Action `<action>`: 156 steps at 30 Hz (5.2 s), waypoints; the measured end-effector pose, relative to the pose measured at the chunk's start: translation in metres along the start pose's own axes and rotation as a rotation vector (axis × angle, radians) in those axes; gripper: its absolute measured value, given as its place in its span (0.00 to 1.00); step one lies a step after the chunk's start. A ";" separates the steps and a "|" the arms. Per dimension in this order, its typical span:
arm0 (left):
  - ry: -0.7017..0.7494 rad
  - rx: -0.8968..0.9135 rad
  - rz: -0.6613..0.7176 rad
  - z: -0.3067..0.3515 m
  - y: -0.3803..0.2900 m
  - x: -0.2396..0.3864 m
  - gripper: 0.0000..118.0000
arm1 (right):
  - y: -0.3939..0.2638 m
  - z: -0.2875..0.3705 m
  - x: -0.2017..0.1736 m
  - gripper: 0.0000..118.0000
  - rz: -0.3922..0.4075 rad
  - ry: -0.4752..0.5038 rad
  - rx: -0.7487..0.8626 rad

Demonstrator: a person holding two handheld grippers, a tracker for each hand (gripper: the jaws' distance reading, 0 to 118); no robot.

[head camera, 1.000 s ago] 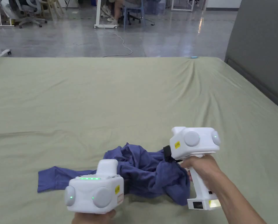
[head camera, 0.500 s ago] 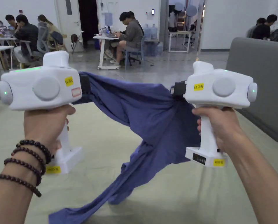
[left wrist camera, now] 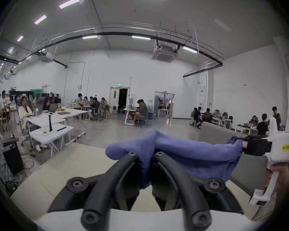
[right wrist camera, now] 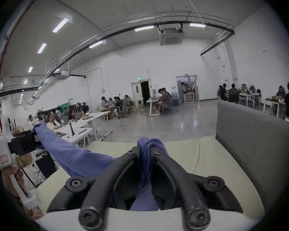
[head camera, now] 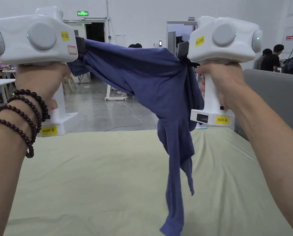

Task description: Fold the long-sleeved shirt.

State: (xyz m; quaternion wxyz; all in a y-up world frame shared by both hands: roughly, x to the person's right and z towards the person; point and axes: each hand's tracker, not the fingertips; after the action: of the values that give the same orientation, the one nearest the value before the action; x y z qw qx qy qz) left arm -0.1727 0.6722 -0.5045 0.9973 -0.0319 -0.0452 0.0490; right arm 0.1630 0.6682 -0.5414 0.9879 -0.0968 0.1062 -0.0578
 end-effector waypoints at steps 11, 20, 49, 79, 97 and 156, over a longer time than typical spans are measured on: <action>0.023 -0.357 0.003 -0.066 -0.210 -0.012 0.03 | -0.209 -0.083 0.046 0.06 -0.040 -0.091 -0.302; 0.047 -0.459 0.021 -0.047 -0.300 -0.025 0.03 | -0.300 -0.076 0.044 0.06 0.002 -0.113 -0.391; 0.080 -0.696 0.166 0.191 -0.447 -0.029 0.85 | -0.435 0.152 0.051 0.49 -0.079 -0.215 -0.542; 0.111 -0.894 -0.015 0.064 -0.484 -0.029 0.00 | -0.429 0.068 0.084 0.02 -0.092 -0.222 -0.638; 0.070 -0.756 0.097 0.066 -0.437 -0.042 0.00 | -0.462 -0.072 0.101 0.04 -0.016 -0.110 -0.910; 0.185 -0.636 0.099 0.102 -0.410 -0.069 0.00 | -0.408 0.099 0.145 0.04 -0.251 -0.279 -0.529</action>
State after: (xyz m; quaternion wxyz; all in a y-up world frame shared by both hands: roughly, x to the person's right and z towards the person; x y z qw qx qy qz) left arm -0.2122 0.2641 -0.3811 0.9336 -0.3480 0.0340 0.0778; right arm 0.2879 0.2686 -0.3920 0.9188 -0.3694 -0.0318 -0.1355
